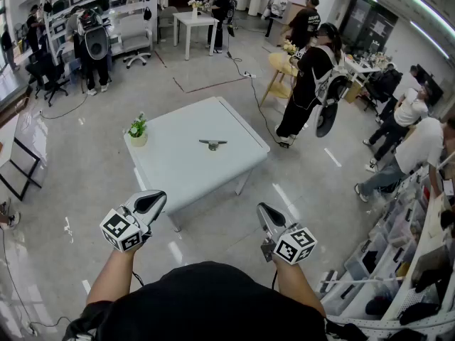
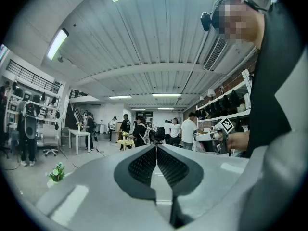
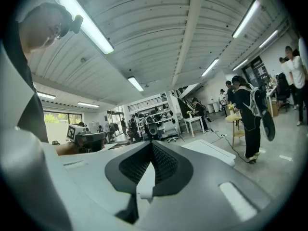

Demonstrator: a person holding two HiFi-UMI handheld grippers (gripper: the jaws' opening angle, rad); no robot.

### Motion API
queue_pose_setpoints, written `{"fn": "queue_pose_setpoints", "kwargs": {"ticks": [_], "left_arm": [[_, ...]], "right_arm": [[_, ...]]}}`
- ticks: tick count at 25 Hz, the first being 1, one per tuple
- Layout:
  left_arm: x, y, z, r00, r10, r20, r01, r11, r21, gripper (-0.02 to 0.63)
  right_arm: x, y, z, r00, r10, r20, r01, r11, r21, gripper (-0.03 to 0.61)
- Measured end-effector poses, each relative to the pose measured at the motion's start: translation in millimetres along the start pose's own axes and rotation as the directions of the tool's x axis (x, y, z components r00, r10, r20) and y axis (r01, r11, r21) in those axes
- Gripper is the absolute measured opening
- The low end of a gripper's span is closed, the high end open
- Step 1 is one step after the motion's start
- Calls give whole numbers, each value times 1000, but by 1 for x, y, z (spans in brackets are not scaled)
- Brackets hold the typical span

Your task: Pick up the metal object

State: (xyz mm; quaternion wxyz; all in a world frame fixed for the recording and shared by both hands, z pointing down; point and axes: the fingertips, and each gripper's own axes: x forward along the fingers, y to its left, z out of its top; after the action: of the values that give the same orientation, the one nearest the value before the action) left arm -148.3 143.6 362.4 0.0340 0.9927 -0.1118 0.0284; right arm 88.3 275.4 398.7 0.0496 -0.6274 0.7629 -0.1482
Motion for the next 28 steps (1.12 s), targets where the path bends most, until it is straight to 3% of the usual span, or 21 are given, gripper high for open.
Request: {"fn": "queue_pose_setpoints", "kwargs": {"ticks": [9, 18, 28], "left_arm": [[20, -14, -8, 1000, 1, 3, -1, 1000, 5, 0], [58, -44, -8, 1000, -18, -24, 18, 1000, -8, 2], [96, -60, -19, 996, 52, -77, -53, 998, -20, 72]], "right_arm": [[-8, -21, 3, 1000, -11, -29, 9, 997, -72, 30], [-19, -52, 17, 1000, -20, -17, 19, 998, -62, 35], [-36, -88, 19, 1000, 7, -11, -7, 999, -35, 135]]}}
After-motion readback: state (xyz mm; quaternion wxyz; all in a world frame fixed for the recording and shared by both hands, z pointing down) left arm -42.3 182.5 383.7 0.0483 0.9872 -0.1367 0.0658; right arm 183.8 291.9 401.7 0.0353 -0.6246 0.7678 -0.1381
